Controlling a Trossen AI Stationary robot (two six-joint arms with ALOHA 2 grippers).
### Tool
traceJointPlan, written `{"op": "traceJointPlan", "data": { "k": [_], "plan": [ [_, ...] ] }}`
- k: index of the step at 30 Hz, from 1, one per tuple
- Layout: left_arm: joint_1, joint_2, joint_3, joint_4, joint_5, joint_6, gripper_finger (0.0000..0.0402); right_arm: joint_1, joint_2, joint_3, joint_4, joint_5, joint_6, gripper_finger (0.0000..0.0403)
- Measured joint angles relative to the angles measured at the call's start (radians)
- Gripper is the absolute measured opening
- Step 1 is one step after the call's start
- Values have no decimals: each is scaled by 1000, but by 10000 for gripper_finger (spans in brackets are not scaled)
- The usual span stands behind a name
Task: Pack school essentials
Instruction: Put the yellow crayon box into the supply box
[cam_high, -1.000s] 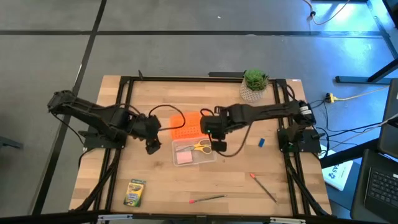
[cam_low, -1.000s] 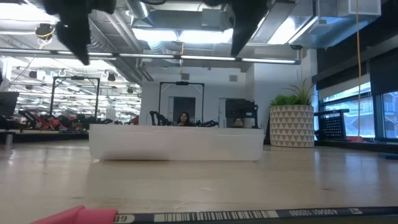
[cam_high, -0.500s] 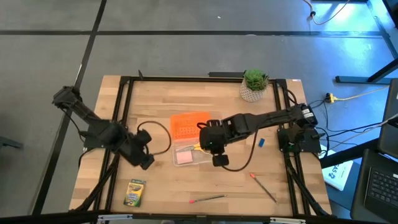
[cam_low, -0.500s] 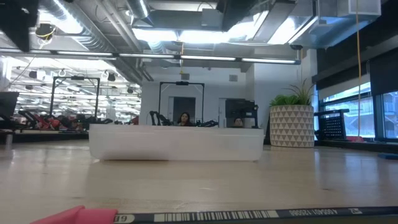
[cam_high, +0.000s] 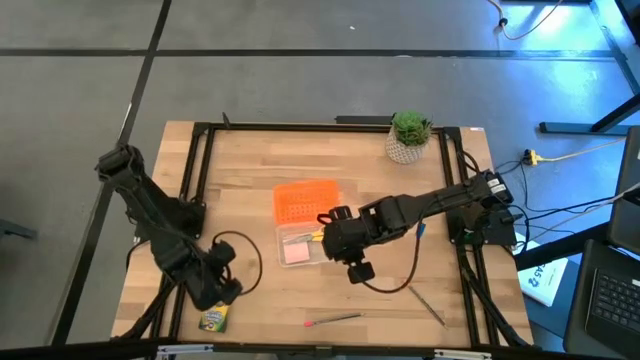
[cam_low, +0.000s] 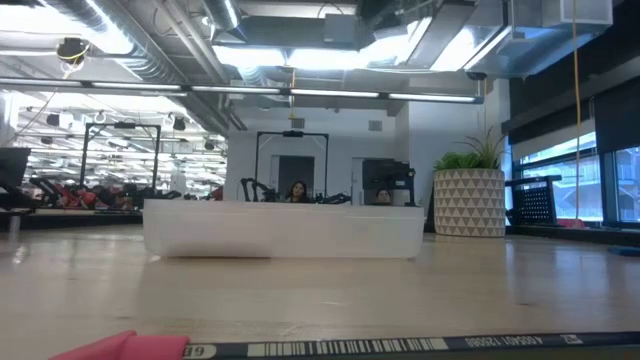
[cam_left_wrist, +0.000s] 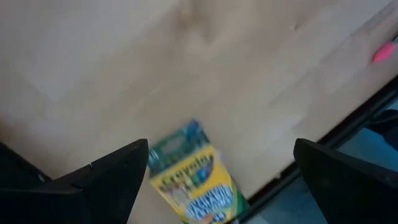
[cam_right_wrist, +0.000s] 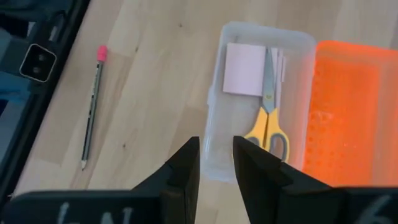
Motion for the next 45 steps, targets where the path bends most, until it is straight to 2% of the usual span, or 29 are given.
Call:
{"op": "traceJointPlan", "data": {
  "k": [5, 13, 28, 45],
  "plan": [
    [-60, 53, 0, 38, 16, -107, 396, -2, 0, 0, 20, 1, -37, 99],
    [-122, 129, 0, 119, 15, -163, 396, -2, 0, 0, 94, 0, -71, 99],
    [-141, 229, 0, 118, 124, -339, 396, -2, 0, 0, 110, 0, -71, 99],
    [-157, 264, 0, 128, 145, -398, 396, -2, 0, 0, 110, 0, -71, 99]
  ]
}}
